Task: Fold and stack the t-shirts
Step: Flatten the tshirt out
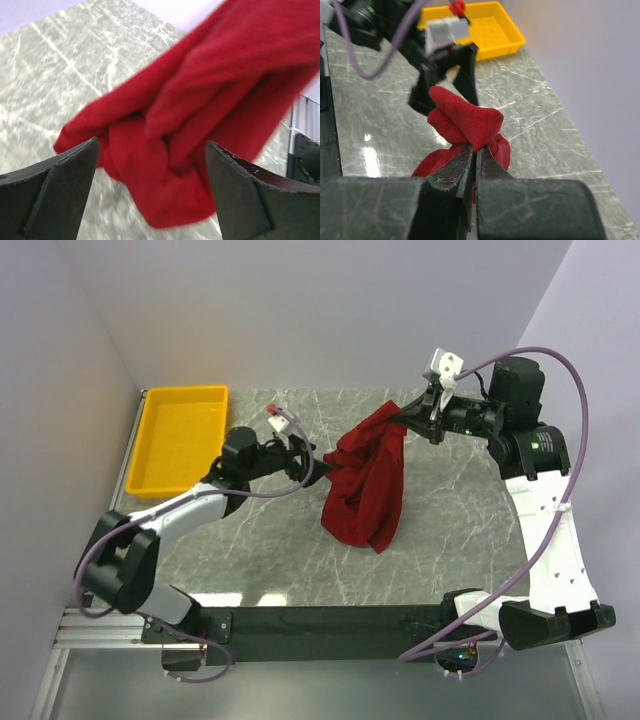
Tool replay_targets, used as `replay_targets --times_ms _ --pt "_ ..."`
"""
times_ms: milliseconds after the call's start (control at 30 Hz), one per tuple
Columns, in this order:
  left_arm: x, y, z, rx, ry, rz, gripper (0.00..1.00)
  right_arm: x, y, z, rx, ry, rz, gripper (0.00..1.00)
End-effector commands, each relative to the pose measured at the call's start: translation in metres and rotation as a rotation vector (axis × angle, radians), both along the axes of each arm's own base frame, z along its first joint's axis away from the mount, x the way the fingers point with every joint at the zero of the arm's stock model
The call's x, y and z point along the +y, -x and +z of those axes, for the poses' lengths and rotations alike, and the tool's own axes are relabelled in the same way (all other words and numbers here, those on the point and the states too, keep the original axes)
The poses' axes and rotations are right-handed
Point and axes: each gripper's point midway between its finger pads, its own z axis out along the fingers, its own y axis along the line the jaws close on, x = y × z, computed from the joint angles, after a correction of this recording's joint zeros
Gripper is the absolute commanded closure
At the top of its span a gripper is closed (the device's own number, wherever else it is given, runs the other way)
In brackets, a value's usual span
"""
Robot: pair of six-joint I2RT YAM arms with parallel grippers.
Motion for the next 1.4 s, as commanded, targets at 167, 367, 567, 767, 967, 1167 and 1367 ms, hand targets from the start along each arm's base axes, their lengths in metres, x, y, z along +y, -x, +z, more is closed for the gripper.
replay_targets --times_ms 167,367,567,767,967,1167,1367 --pt "-0.047 -0.023 0.051 -0.228 0.141 -0.113 0.11 0.001 0.019 0.020 -0.053 -0.042 0.014 1.00" --pt "-0.062 -0.004 0.062 -0.240 0.186 -0.238 0.14 -0.001 0.018 0.014 -0.042 -0.038 -0.003 1.00" --pt "-0.066 0.006 0.078 -0.261 0.217 -0.278 0.20 -0.004 0.010 0.010 -0.026 -0.046 -0.046 1.00" --pt "-0.068 0.009 0.092 -0.326 0.188 -0.243 0.24 -0.004 0.006 0.011 -0.011 -0.064 -0.069 1.00" --pt "-0.055 0.010 0.108 -0.383 0.187 -0.139 0.22 -0.009 -0.007 0.013 0.021 -0.089 -0.143 1.00" --pt "-0.043 0.019 0.108 -0.407 0.158 -0.109 0.19 -0.007 -0.009 0.018 0.050 -0.136 -0.160 1.00" --pt "-0.045 0.025 0.103 -0.406 0.134 -0.128 0.19 -0.004 -0.009 0.018 0.085 -0.162 -0.149 1.00"
